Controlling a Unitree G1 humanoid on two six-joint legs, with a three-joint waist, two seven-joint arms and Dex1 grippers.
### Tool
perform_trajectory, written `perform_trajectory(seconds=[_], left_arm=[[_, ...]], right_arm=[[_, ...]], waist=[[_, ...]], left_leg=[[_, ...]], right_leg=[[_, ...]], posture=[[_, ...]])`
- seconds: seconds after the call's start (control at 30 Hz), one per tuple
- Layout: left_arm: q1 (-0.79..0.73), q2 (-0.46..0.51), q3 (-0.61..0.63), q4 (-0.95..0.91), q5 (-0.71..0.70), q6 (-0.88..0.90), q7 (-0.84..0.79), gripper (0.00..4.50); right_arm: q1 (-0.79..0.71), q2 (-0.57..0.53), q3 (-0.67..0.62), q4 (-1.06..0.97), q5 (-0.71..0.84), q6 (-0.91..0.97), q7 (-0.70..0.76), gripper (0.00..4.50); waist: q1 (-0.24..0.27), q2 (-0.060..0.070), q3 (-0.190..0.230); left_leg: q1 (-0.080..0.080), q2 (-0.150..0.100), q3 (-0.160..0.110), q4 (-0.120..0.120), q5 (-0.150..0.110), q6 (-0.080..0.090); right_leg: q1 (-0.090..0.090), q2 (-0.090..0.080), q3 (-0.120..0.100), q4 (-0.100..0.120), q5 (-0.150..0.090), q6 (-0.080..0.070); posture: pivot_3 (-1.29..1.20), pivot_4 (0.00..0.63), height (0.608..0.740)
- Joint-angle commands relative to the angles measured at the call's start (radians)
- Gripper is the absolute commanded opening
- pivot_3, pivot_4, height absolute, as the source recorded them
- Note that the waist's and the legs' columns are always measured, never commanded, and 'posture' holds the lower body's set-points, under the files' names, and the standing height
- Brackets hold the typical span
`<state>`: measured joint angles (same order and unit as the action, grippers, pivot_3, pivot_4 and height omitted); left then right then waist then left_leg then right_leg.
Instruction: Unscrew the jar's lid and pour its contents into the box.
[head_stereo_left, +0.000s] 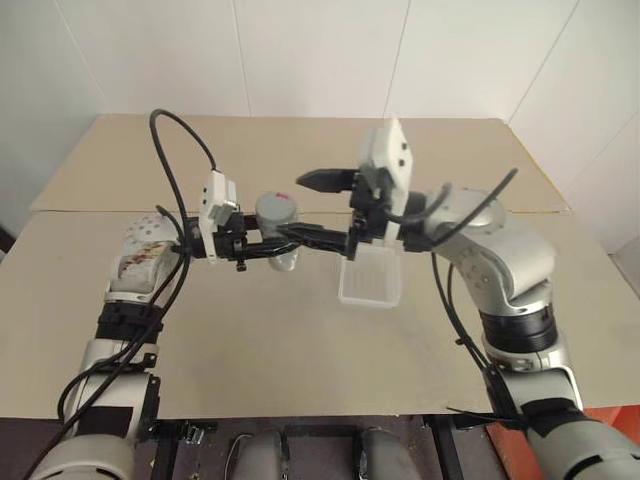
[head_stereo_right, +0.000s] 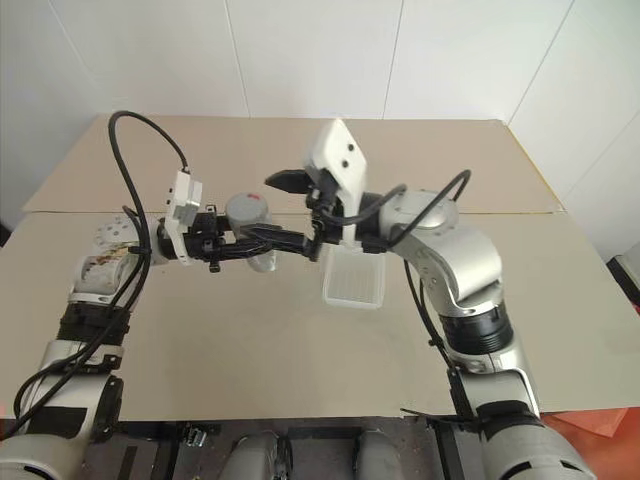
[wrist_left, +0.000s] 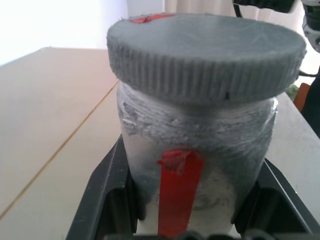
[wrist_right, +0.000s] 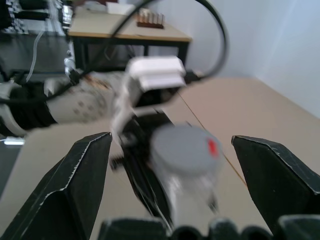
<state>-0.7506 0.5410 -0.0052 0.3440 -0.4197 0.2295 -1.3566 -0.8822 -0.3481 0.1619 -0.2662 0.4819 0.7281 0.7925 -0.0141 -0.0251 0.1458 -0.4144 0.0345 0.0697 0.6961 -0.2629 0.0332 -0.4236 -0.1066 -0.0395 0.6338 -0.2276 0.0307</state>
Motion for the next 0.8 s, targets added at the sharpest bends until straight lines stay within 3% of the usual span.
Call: perform_trajectory(seconds=[0.03,0.33,0.8], left_arm=[[-0.031,-0.01,0.0,-0.006,-0.002,-0.024,-0.01,1.93],[-0.022,-0.003,0.001,-0.061,-0.021,-0.011,-0.038,1.93],[0.03,0.076,0.025,-0.12,-0.045,0.019,-0.053,1.93]], right_arm=[[-0.044,0.031,0.033,0.042,-0.051,-0.036,-0.038,4.48],[-0.091,0.088,0.047,0.195,-0.117,-0.134,-0.021,4.48],[-0.048,-0.007,-0.034,0.211,-0.056,-0.168,0.089,4.48]], waist=[[0.0,0.0,0.0],[0.0,0.0,0.0],[0.002,0.0,0.0]], left_leg=[[0.0,0.0,0.0,0.0,0.0,0.0],[0.0,0.0,0.0,0.0,0.0,0.0],[0.0,0.0,0.0,0.0,0.0,0.0]], right_leg=[[0.0,0.0,0.0,0.0,0.0,0.0],[0.0,0.0,0.0,-0.001,0.0,0.0],[0.0,0.0,0.0,-0.001,0.0,0.0]], posture=[[0.0,0.15,0.74],[0.0,0.15,0.74],[0.0,0.15,0.74]])
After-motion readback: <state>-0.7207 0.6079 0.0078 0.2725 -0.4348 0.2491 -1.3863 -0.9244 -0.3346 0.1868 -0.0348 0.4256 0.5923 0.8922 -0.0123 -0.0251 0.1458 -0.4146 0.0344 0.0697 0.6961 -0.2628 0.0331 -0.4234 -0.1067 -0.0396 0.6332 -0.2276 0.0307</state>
